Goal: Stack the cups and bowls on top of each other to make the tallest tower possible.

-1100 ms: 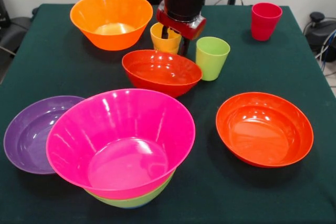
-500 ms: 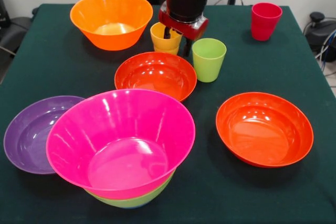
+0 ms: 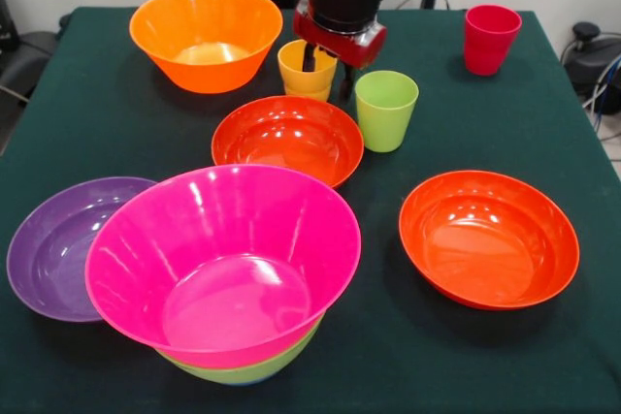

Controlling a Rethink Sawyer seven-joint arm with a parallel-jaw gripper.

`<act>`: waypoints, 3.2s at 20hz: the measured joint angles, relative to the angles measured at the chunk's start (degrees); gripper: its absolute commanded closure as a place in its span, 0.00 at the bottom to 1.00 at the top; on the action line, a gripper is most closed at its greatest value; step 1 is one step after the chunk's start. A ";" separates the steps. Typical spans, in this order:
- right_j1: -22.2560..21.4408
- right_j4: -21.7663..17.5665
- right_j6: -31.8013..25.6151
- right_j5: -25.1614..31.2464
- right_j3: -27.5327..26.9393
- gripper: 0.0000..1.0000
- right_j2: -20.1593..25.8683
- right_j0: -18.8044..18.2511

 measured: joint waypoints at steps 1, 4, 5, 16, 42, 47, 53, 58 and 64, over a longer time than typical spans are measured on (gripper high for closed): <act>-0.22 -0.01 0.00 0.06 0.02 0.00 0.00 0.00; -1.21 -0.01 0.00 0.26 0.05 0.00 -0.01 0.00; -1.97 -0.01 0.00 0.26 0.08 1.00 0.00 0.00; -3.37 -0.02 0.00 0.80 0.23 1.00 -0.02 0.01; -9.48 -0.05 0.00 11.44 0.45 1.00 -0.43 -0.07; -12.69 -0.07 0.00 16.71 0.46 1.00 -1.03 -0.07; -15.64 -0.50 0.00 22.78 -0.86 1.00 -1.85 -0.07; -16.81 -1.60 0.00 26.88 -3.64 1.00 -2.31 -0.09; -17.11 -2.21 0.00 30.54 -9.32 1.00 -2.47 -0.15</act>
